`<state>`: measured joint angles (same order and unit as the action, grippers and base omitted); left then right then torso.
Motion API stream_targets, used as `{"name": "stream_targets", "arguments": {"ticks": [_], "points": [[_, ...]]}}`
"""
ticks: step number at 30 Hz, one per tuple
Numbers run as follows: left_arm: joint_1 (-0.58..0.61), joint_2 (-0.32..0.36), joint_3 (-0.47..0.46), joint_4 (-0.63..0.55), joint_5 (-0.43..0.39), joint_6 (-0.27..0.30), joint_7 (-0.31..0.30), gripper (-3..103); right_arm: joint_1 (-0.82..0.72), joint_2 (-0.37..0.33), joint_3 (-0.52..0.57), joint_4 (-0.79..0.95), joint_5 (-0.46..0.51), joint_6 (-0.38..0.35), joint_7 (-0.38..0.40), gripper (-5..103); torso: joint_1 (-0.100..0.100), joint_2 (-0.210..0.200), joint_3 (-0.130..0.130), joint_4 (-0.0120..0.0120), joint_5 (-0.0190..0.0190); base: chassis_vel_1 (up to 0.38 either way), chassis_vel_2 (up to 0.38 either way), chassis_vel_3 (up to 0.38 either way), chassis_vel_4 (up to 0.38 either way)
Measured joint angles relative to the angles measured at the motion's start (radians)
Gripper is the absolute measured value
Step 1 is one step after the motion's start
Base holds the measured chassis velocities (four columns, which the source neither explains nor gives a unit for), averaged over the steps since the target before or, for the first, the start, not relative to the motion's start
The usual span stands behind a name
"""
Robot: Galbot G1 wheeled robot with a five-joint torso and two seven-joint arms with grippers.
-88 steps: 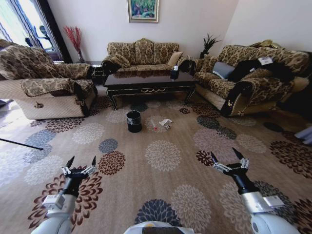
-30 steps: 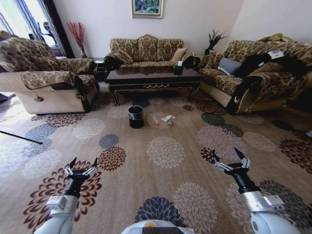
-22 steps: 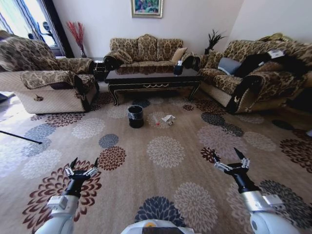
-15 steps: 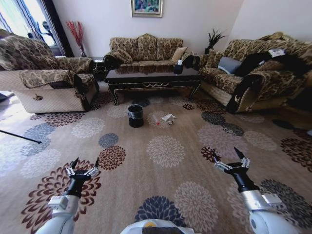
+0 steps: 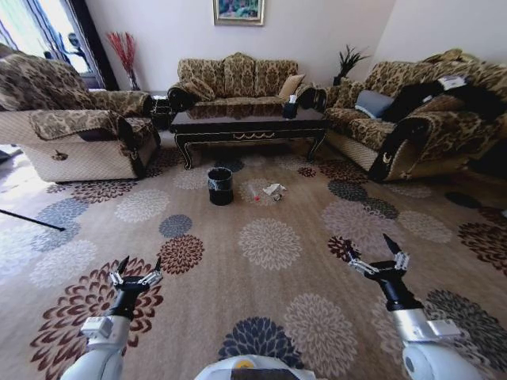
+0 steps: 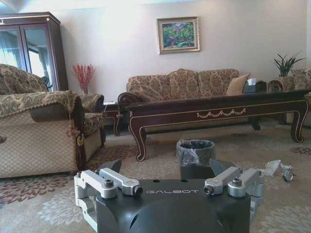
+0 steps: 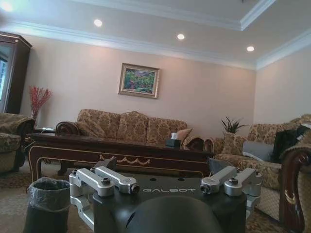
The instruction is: Move to the front of the table and pick up the trash from the floor, then place it into the trash bin.
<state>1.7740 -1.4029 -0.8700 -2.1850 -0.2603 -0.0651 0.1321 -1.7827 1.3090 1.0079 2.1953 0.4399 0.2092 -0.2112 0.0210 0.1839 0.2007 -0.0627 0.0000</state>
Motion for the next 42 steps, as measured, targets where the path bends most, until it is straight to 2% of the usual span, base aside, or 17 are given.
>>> {"name": "stream_targets", "arguments": {"ticks": [7,11,14,19,25,28,37,42], "points": [[0.003,0.004,-0.009,-0.027,-0.008,0.003,-0.001,100,-0.010,0.002,0.022,0.009,0.006,-0.024,0.027,100,-0.007,-0.026,-0.019,0.0000,0.0000,0.000,0.000,0.000,0.000],[0.005,0.002,-0.009,-0.031,-0.008,0.004,-0.001,100,-0.012,0.005,0.021,0.008,0.002,-0.014,0.005,100,-0.010,-0.039,-0.029,-0.0001,0.0000,0.000,0.000,0.000,0.000],[0.014,0.002,-0.012,-0.033,-0.004,0.003,-0.001,100,0.001,0.009,0.021,0.007,-0.037,-0.009,-0.010,100,-0.013,-0.056,-0.043,0.0000,0.0000,0.000,0.000,0.000,0.000],[0.022,0.003,-0.016,-0.049,-0.004,0.002,-0.001,100,-0.010,0.012,0.022,0.021,-0.018,-0.024,-0.015,100,-0.016,-0.075,-0.059,0.0000,-0.0001,0.000,0.000,0.000,0.000],[0.030,-0.002,-0.019,-0.083,-0.003,0.002,-0.018,100,-0.024,0.020,0.027,0.021,-0.033,0.008,-0.044,100,-0.018,-0.094,-0.076,0.0000,0.0000,0.000,0.000,0.000,0.000],[0.026,0.000,-0.026,-0.100,-0.003,0.007,-0.030,100,-0.029,0.022,0.027,0.027,-0.040,0.016,-0.042,100,-0.018,-0.096,-0.078,0.0000,0.0001,0.000,0.000,0.000,0.000],[0.014,0.008,-0.031,-0.140,0.003,0.027,-0.051,100,-0.038,0.030,0.020,0.021,-0.071,0.109,-0.045,100,-0.018,-0.095,-0.077,0.0000,0.0001,0.000,0.000,0.000,0.000],[0.008,0.008,-0.027,-0.149,0.005,0.028,-0.051,100,-0.038,0.030,0.017,0.015,-0.061,0.119,-0.051,100,-0.017,-0.093,-0.076,-0.0001,0.0000,0.000,0.000,0.000,0.000]]}}
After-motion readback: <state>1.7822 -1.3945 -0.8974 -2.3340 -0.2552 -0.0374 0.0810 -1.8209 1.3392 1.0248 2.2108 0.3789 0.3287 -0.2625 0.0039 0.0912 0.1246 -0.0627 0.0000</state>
